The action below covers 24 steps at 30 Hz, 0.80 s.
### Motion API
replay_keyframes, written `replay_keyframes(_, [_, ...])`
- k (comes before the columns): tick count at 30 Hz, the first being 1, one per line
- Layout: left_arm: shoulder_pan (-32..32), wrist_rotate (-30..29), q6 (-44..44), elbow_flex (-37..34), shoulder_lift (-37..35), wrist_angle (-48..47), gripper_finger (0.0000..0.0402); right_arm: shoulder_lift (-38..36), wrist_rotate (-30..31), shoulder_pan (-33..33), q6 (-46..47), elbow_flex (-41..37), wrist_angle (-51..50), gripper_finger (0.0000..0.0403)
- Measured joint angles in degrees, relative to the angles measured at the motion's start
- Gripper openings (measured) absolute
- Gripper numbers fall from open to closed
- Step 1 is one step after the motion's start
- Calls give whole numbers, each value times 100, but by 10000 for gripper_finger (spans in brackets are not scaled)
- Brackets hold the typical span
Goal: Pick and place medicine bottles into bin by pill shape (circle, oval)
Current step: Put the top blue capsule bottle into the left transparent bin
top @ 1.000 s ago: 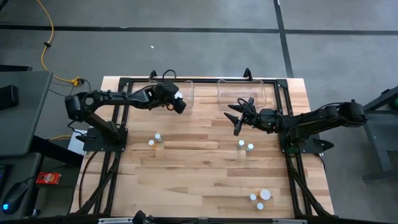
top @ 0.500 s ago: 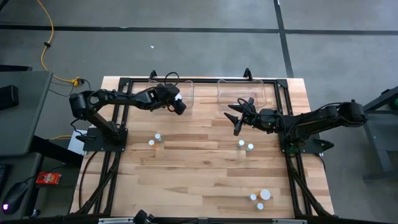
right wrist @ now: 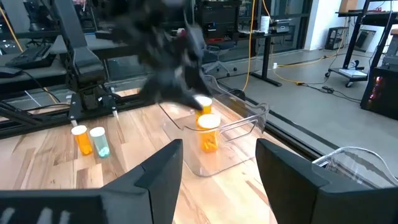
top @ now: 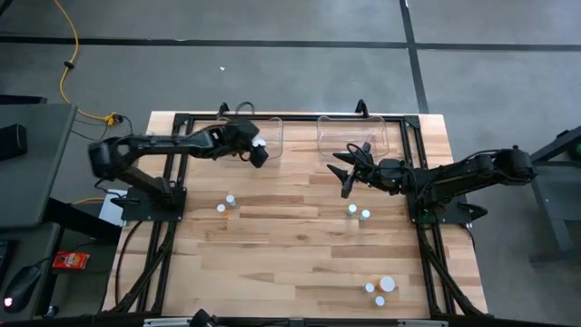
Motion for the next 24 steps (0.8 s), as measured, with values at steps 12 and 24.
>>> replay_keyframes(12, [-1285,732,-140,-1129,-3118,1442,282,0,0,0,59,0,2,197])
replay_keyframes(24, [-3200,-132,226,-3557,-4150,4901,282,0,-663,2,-1,0,3,197])
